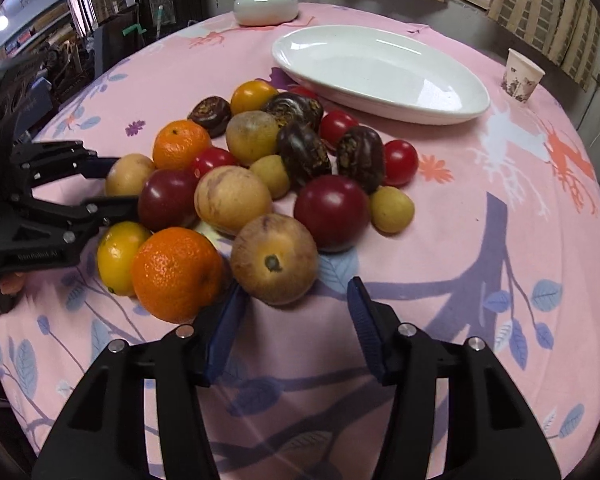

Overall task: Organize fruits
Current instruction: 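Grasp the yellow grapefruit with the left tool while the right tool grasps the brown fruit, then carry both fruits to the white plate and release them there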

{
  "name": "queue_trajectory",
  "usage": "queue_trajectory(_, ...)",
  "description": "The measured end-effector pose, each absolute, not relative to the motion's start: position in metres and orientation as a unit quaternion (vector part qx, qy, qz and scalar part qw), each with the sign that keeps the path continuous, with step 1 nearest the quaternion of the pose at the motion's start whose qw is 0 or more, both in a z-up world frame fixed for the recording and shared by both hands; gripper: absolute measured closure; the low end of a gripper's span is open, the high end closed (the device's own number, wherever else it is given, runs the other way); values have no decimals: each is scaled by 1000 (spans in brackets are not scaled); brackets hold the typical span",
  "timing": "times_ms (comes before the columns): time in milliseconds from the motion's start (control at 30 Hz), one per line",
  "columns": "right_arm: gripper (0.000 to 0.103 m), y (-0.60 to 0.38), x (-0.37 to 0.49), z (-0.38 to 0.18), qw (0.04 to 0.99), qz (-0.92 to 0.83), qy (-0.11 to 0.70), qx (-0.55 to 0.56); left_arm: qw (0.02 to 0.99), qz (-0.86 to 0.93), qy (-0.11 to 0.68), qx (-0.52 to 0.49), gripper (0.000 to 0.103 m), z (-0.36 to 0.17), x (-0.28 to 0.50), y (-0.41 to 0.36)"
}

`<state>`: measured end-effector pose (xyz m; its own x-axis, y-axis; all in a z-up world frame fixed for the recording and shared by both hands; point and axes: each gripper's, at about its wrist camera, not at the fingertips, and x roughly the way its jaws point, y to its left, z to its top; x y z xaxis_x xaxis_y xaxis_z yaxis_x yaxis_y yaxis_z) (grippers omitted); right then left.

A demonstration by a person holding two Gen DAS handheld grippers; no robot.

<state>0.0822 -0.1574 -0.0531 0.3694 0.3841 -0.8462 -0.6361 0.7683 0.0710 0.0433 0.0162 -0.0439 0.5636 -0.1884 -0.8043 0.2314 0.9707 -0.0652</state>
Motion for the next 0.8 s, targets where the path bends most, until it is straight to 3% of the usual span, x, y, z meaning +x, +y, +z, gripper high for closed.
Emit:
queue_trajectory(167,56,-153,90,-51,816,321,468,-111,884,-118,452,24,56,-44,44,16)
queue_trajectory(200,64,-152,90,-51,814,325,470,-105,884,-118,451,25,56,-44,44,16)
queue_trajectory(800,65,-192,63,-14,858,283,421,-79,890,-120,440,25,56,-22,26,25)
